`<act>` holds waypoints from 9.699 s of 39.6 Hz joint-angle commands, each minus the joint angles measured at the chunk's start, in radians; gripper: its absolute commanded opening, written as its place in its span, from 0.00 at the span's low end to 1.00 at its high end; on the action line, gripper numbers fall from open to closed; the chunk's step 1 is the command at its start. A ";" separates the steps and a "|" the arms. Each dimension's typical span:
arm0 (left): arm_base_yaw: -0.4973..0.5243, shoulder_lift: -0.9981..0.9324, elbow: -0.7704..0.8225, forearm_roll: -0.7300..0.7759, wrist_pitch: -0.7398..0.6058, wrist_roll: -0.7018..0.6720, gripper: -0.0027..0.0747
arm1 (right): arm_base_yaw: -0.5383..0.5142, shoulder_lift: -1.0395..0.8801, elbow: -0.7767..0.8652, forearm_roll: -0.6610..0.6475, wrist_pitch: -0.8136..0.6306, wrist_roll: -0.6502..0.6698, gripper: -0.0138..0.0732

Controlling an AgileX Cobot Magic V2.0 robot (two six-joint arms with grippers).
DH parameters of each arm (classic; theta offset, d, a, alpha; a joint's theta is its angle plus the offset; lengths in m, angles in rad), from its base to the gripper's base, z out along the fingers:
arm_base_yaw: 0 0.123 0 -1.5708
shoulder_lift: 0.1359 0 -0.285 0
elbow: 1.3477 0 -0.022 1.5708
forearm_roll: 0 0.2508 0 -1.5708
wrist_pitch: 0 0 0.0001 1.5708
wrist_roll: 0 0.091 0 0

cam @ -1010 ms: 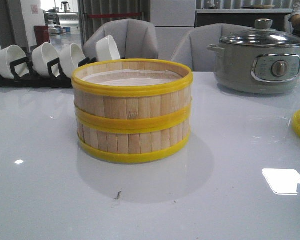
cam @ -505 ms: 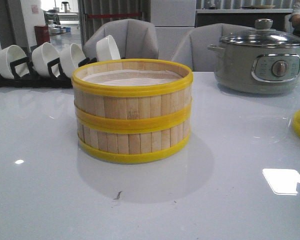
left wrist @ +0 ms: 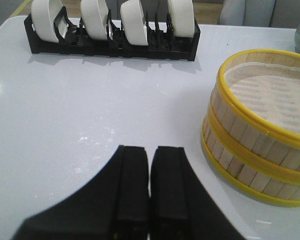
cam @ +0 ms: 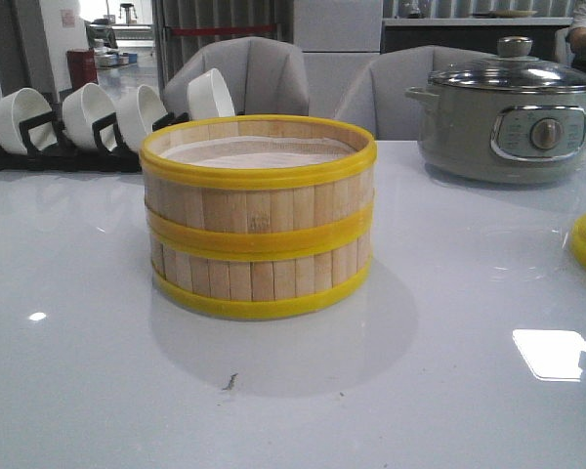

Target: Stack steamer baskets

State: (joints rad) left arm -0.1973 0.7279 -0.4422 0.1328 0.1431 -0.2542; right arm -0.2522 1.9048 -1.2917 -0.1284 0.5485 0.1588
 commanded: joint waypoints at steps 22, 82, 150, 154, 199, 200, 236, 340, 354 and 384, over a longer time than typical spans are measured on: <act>0.000 -0.003 -0.029 0.002 -0.084 -0.007 0.15 | 0.130 -0.116 -0.168 -0.012 0.115 0.005 0.20; 0.000 -0.003 -0.029 0.002 -0.084 -0.007 0.15 | 0.860 0.146 -0.877 -0.008 0.410 -0.055 0.20; 0.000 -0.003 -0.029 0.002 -0.084 -0.007 0.15 | 0.761 -0.060 -0.858 -0.014 0.296 -0.055 0.61; 0.000 -0.003 -0.029 0.002 -0.084 -0.007 0.15 | 0.684 -0.164 -0.784 -0.014 0.281 -0.055 0.61; 0.000 -0.003 -0.029 0.002 -0.084 -0.007 0.15 | 0.261 -1.470 0.959 -0.014 -0.521 -0.055 0.61; 0.000 -0.003 -0.029 0.002 -0.084 -0.007 0.15 | 0.256 -1.491 0.983 -0.014 -0.526 -0.055 0.61; 0.000 -0.003 -0.029 0.002 -0.084 -0.007 0.15 | 0.203 -1.650 1.059 -0.014 -0.558 -0.055 0.21; 0.105 -0.747 0.449 0.045 -0.184 0.035 0.15 | 0.203 -1.650 1.059 -0.014 -0.559 -0.055 0.21; 0.105 -0.747 0.449 0.000 -0.196 0.143 0.15 | 0.203 -1.650 1.059 -0.014 -0.559 -0.055 0.21; 0.105 -0.747 0.449 0.000 -0.196 0.143 0.15 | 0.203 -1.650 1.059 -0.014 -0.559 -0.055 0.21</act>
State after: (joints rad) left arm -0.0949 -0.0041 0.0077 0.1433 0.0362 -0.1102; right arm -0.0427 0.2459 -0.2050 -0.1319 0.0751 0.1098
